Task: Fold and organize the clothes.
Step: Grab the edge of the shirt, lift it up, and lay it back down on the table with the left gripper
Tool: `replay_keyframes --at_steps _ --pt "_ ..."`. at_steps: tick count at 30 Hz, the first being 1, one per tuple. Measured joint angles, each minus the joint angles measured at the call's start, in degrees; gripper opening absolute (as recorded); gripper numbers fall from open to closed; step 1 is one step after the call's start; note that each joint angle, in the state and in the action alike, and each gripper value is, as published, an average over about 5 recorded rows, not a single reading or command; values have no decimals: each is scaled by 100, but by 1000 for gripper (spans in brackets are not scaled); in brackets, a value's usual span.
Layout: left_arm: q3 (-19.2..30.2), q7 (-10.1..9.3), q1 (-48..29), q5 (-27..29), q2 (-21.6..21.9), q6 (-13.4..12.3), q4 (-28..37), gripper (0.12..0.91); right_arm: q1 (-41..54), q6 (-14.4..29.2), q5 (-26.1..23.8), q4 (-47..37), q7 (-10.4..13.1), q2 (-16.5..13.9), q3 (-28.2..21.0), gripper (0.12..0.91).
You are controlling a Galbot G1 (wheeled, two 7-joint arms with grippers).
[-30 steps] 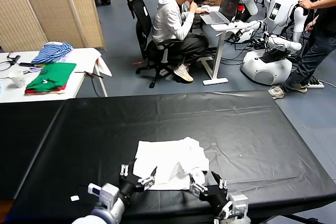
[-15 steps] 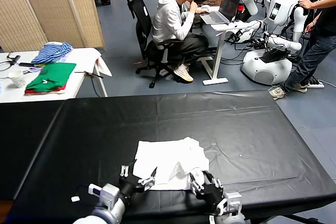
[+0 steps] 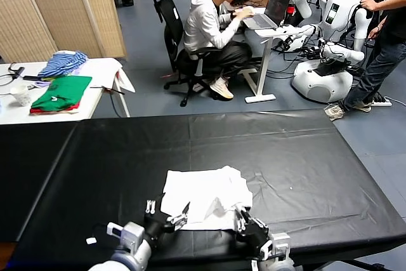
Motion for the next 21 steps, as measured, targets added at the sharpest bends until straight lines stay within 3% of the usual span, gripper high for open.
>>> replay_keyframes --at_steps 12,21 --pt "7 -8 -22 26 -47 -18 50 907 -400 -628 59 620 430 -296 200 141" --pt "24 -14 -20 36 -81 -19 49 907 -577 -846 536 848 604 -461 218 141"
